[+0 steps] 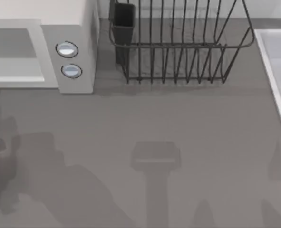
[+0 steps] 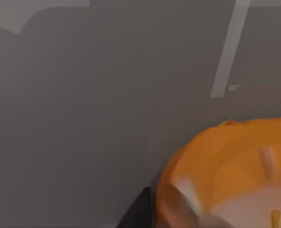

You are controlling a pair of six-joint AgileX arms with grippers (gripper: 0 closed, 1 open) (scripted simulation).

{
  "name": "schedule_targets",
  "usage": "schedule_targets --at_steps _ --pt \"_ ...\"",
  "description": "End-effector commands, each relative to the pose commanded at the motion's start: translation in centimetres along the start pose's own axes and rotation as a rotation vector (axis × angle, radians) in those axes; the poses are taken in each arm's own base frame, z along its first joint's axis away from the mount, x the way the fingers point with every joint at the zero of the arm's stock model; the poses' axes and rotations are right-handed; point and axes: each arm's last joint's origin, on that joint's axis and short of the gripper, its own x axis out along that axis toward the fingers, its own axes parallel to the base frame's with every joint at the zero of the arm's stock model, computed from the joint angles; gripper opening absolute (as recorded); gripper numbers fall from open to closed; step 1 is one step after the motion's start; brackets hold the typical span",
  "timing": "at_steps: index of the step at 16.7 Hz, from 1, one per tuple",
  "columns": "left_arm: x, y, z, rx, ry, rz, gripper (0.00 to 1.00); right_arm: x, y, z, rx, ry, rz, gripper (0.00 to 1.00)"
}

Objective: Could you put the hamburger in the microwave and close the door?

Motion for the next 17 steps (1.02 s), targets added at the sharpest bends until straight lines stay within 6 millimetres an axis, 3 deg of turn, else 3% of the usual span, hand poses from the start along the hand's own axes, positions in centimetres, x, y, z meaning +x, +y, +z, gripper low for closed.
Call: schedule_targets --at_steps 4,5,9,17 --pt "0.0 0.0 0.0 0.000 0.000 0.000 0.00 0.0 0.0 0.0 0.000 0.000 0.000 1.00" --pt "-2.2 -0.2 0.1 -0.017 -0.006 0.008 0.00 0.0 0.0 0.0 0.000 0.000 0.000 1.00" --pt "-3.6 0.0 0.0 -0.023 -0.003 -0.005 0.00 0.0 0.0 0.0 0.000 0.000 0.000 1.00" --pt "-11.4 -0.2 0.1 -0.017 -0.005 0.003 0.00 0.0 0.0 0.0 0.000 0.000 0.000 1.00"
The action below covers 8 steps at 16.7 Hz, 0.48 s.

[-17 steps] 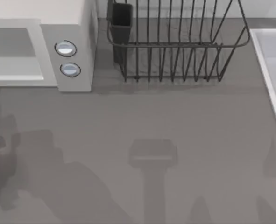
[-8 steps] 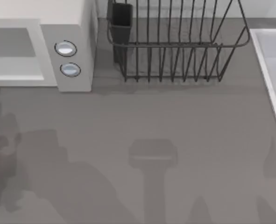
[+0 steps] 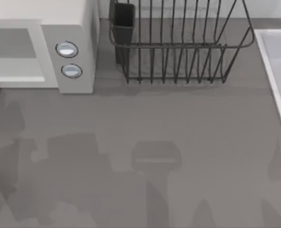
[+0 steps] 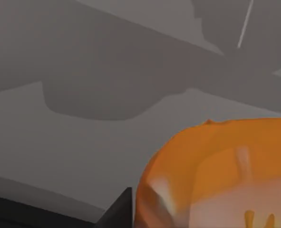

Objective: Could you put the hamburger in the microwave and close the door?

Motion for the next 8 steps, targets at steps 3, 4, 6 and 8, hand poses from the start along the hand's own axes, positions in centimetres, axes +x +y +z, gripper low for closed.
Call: schedule_targets --at_steps 3,4,6,8 --pt "-0.80 -0.11 -0.01 0.000 -0.001 0.005 0.00 0.00 0.00 0.00 0.000 0.000 0.000 1.00" --pt "-0.80 -0.11 -0.01 0.000 -0.001 0.005 0.00 0.00 0.00 0.00 0.000 0.000 0.000 1.00" --pt "-0.62 -0.07 -0.08 -0.001 0.000 0.001 0.00 0.00 0.00 0.00 0.000 0.000 0.000 1.00" --pt "-0.30 0.10 0.14 -0.024 -0.015 0.016 0.00 0.00 0.00 0.00 0.000 0.000 0.000 1.00"
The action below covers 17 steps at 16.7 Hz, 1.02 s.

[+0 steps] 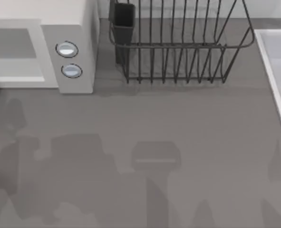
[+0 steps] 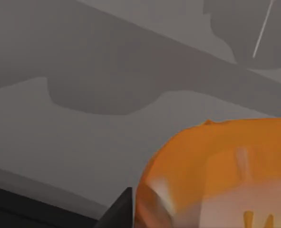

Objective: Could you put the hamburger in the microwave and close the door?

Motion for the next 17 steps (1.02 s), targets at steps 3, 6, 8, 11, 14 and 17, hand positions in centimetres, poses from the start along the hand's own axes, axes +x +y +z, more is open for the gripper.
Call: schedule_targets --at_steps 3,6,8,11,14,17 --pt "1.3 0.7 0.8 -0.091 -0.061 0.058 0.00 0.0 0.0 0.0 0.000 0.000 0.000 1.00" --pt "3.5 1.9 1.9 -0.229 -0.166 0.151 0.00 0.0 0.0 0.0 0.000 0.000 0.000 1.00" --pt "5.1 2.9 2.6 -0.333 -0.257 0.226 0.00 0.0 0.0 0.0 0.000 0.000 0.000 1.00" --pt "7.4 4.4 3.5 -0.489 -0.421 0.345 0.00 0.0 0.0 0.0 0.000 0.000 0.000 1.00" --pt "9.2 5.5 4.0 -0.633 -0.604 0.461 0.00 0.0 0.0 0.0 0.000 0.000 0.000 1.00" --pt "10.5 6.2 4.0 -0.758 -0.784 0.557 0.00 0.0 0.0 0.0 0.000 0.000 0.000 1.00"
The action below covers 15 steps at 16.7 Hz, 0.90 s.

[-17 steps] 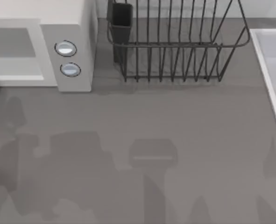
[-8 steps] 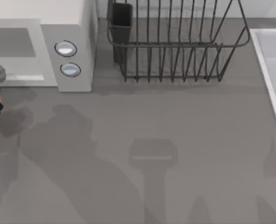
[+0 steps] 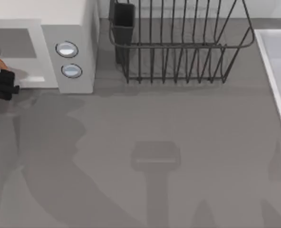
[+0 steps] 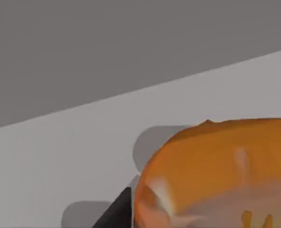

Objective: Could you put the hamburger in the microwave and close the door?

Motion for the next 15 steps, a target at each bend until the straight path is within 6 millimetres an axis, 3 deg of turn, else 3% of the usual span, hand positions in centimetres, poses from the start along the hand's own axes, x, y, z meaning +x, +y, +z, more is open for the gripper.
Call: schedule_targets --at_steps 6,15 --pt "0.8 0.5 -1.9 -0.201 -0.221 0.096 0.00 0.0 0.0 0.0 0.000 0.000 0.000 1.00" --pt "1.0 0.5 -2.1 -0.233 -0.260 0.111 0.00 0.0 0.0 0.0 0.000 0.000 0.000 1.00"
